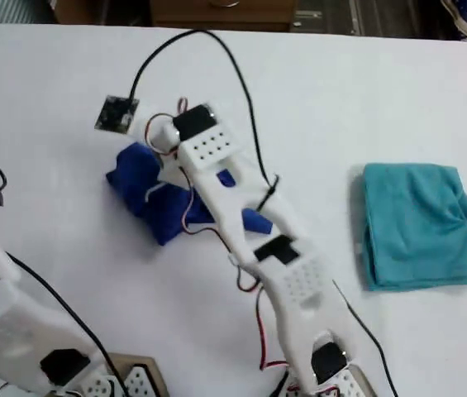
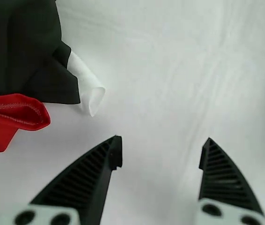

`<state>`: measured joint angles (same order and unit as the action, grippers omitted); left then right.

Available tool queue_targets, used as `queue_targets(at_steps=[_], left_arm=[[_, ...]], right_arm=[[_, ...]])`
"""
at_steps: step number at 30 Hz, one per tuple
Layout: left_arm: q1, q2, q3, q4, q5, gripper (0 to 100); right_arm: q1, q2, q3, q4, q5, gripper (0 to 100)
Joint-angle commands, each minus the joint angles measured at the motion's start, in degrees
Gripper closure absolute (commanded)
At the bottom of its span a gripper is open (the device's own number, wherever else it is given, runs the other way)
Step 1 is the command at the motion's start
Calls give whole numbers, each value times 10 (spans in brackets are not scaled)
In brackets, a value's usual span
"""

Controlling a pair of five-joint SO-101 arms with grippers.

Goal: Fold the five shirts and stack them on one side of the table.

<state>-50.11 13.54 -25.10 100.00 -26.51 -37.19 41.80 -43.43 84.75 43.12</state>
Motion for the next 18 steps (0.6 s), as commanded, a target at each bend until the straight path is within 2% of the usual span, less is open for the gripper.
queue_targets(at_steps=[1,3,7,10,18], left_arm=[[-5,-38,0,-1,0,714],[-4,-38,0,-1,0,714],[-1,-36,0,-1,0,714],[12,-33,0,-1,1,714],[89,-33,0,-5,0,714]], right_arm=[[28,61,-62,4,16,797],[51,87,-84,19,17,821],[101,95,-142,74,16,992],[140,83,-198,124,18,981],[279,-24,-221,130,18,979]])
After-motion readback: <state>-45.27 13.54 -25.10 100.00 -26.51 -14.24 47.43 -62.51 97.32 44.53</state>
